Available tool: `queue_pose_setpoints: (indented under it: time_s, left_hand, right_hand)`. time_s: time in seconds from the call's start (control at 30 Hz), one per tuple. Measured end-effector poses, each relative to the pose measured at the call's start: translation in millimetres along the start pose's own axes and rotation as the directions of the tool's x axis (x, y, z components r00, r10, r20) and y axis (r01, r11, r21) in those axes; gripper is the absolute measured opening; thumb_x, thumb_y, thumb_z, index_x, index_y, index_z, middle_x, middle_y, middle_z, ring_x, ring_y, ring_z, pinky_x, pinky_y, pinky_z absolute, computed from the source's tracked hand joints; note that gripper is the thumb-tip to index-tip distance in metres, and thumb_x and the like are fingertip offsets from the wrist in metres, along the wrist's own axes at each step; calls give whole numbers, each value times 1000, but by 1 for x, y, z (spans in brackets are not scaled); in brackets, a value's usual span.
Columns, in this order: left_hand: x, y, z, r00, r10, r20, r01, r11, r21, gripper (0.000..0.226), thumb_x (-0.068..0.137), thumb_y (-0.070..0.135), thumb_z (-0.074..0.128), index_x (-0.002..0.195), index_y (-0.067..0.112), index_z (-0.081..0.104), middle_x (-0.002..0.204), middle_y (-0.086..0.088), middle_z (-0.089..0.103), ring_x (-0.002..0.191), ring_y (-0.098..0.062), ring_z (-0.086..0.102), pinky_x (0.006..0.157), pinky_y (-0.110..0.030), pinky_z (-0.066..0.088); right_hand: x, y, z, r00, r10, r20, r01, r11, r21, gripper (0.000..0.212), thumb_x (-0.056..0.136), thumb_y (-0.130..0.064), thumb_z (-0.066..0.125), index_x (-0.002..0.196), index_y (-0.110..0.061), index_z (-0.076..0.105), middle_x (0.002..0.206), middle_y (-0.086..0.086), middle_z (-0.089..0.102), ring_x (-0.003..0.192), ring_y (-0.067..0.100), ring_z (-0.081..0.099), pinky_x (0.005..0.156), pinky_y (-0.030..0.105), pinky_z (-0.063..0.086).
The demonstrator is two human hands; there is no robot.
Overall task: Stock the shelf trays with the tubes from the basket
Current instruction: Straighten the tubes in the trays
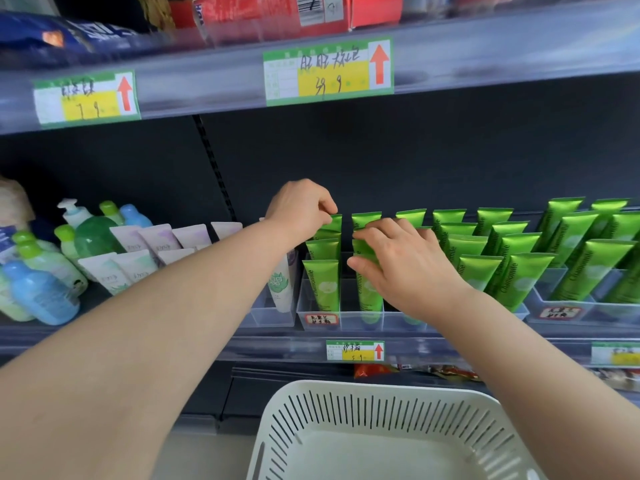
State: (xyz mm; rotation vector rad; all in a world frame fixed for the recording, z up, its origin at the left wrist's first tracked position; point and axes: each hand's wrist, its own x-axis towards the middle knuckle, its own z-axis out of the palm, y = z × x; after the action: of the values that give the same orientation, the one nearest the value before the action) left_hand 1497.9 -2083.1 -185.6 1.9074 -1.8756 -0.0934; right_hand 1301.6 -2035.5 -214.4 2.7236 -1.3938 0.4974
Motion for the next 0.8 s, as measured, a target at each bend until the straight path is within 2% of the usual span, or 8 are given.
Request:
queue_pose_setpoints:
  time_s: [0.23,0.8]
  left_hand:
    - [-6,-1,-9,998,-6,-57,2,998,-55,18,80,15,74,92,28,76,87,11,72,85,-7,66,81,-28,53]
    - [-47,0,-45,997,69,-43,-71,996,-59,19,85,9,69,100,20,74,98,3,73,91,-13,67,88,-36,53]
  right_hand:
    - [1,-6,-4,1000,-8,-18,7,1000,-20,53,94,-56,33,135,-25,45,131,-4,50,119,21,43,91,45,38]
    - [-9,-33,-17,999,-41,-13,40,997,-73,43,97,-44,40,135,-24,44,133,-4,48,122,21,42,95,44,36]
